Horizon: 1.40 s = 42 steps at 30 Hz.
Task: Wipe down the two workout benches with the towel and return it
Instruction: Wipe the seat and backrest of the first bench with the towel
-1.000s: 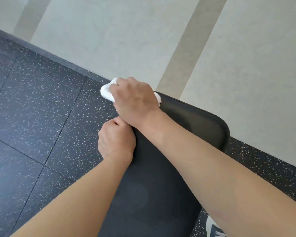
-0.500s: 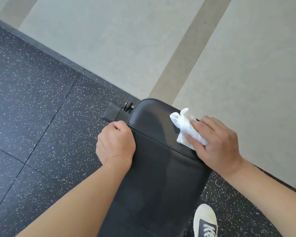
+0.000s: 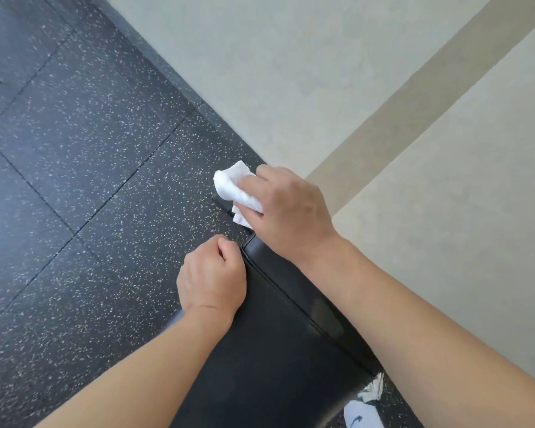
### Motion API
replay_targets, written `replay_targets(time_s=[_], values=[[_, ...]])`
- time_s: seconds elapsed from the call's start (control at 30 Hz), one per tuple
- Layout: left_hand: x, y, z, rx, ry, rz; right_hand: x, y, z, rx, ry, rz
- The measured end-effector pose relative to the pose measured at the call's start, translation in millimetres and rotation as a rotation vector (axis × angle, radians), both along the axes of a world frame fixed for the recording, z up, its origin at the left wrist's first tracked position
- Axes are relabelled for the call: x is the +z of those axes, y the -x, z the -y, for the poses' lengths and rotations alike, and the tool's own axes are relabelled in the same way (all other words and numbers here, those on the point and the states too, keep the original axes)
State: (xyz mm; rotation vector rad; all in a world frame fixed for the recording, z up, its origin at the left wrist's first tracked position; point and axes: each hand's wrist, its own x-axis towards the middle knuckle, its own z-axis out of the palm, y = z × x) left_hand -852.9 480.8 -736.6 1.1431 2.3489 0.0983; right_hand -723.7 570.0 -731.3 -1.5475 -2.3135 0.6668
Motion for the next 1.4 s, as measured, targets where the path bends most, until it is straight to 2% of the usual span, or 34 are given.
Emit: replay_targets(time_s=[0.13,0.3,0.4,0.53,0.6,0.67,0.8,0.9,1.07,1.1,1.23,1.4], values=[[-3,2,1,-0.006,0.015,-0.014,11,-46,67,0.007,-0.114,-0.094],[-4,1,4,-0.007,-0.021,-0.010,16,-117,142,0.125,-0.104,-0.033],[-3,2,4,-0.018,0.003,-0.021,12,-117,135,0.121,-0.116,-0.035],[-1,2,4,-0.024,0.010,0.002,10,-64,84,0.010,-0.106,-0.070],[-2,2,2,-0.031,0.019,-0.013,10,-30,43,-0.043,-0.048,-0.061],[-1,1,2,-0.032,0.031,-0.016,7,-1,5,-0.023,0.078,0.044],[-2,3,3,-0.029,0.033,-0.012,-9,29,-42,0.115,0.611,0.252],[-2,3,3,-0.038,0.022,-0.002,-8,12,-46,0.162,0.771,0.128],[-4,4,5,-0.031,0.015,0.019,-5,-61,-14,-0.124,0.905,-0.479],[-4,4,5,-0.035,0.006,0.024,-5,-69,-4,-0.172,0.893,-0.545],[-5,6,5,-0.067,-0.007,0.011,-12,-62,6,-0.262,0.813,-0.523],[-7,7,5,-0.061,-0.001,0.003,-17,-26,-28,-0.045,0.824,-0.238]])
